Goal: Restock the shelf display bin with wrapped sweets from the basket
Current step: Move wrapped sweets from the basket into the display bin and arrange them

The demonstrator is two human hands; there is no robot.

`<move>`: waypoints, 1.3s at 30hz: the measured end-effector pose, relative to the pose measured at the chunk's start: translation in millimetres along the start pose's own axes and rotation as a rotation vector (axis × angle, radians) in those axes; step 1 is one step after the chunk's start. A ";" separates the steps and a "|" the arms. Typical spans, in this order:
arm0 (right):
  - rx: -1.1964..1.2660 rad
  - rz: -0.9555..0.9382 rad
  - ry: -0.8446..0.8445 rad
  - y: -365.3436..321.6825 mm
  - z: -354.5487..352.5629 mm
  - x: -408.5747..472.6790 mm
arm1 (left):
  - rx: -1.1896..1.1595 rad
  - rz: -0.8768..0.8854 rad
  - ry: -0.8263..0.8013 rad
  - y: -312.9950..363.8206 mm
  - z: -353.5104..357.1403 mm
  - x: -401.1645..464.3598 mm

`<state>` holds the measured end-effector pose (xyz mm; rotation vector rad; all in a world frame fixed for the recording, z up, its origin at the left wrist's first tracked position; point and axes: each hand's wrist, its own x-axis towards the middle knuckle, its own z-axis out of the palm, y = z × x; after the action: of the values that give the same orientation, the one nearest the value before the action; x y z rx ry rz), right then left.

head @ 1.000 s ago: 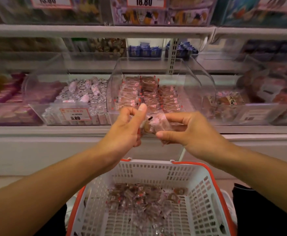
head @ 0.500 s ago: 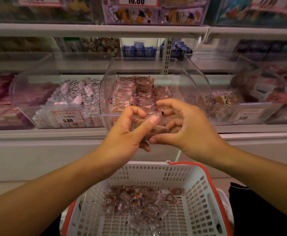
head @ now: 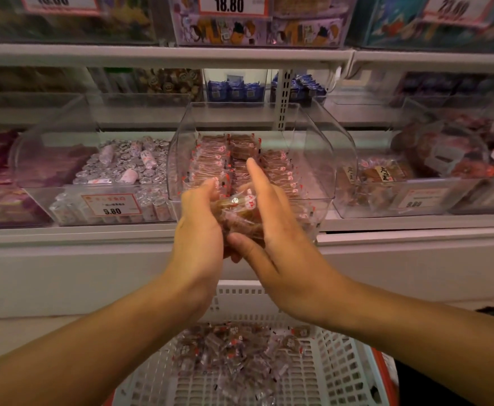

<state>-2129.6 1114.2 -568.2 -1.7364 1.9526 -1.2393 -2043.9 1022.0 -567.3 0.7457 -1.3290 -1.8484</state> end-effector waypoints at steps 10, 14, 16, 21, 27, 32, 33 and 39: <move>0.041 -0.039 0.175 3.6 -11.3 13.4 | 0.074 -0.093 -0.187 10.4 -6.0 -0.9; 0.134 0.033 0.174 2.4 -10.6 14.2 | 0.112 -0.033 -0.130 7.3 -4.8 -1.6; 0.199 0.076 0.148 4.0 -11.9 15.7 | 0.098 -0.007 -0.107 6.7 -5.0 -0.2; 0.401 0.106 0.113 9.2 -16.1 17.3 | 0.118 0.010 -0.018 3.9 -5.1 6.2; 0.246 0.068 0.111 7.3 -19.5 15.6 | 0.149 0.052 0.081 2.7 -0.1 8.6; -0.217 -0.019 0.144 0.1 -32.0 27.4 | 0.290 0.141 0.030 6.9 4.5 8.7; -0.284 -0.050 0.130 -2.6 -35.9 31.8 | 0.312 0.142 0.018 10.5 5.2 10.1; -0.257 0.104 0.003 -3.3 -63.1 89.7 | 0.574 0.364 0.001 49.7 -14.3 45.8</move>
<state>-2193.1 1060.0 -497.0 -1.7189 2.2565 -0.9931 -2047.3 966.8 -526.1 0.7215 -1.8833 -1.1860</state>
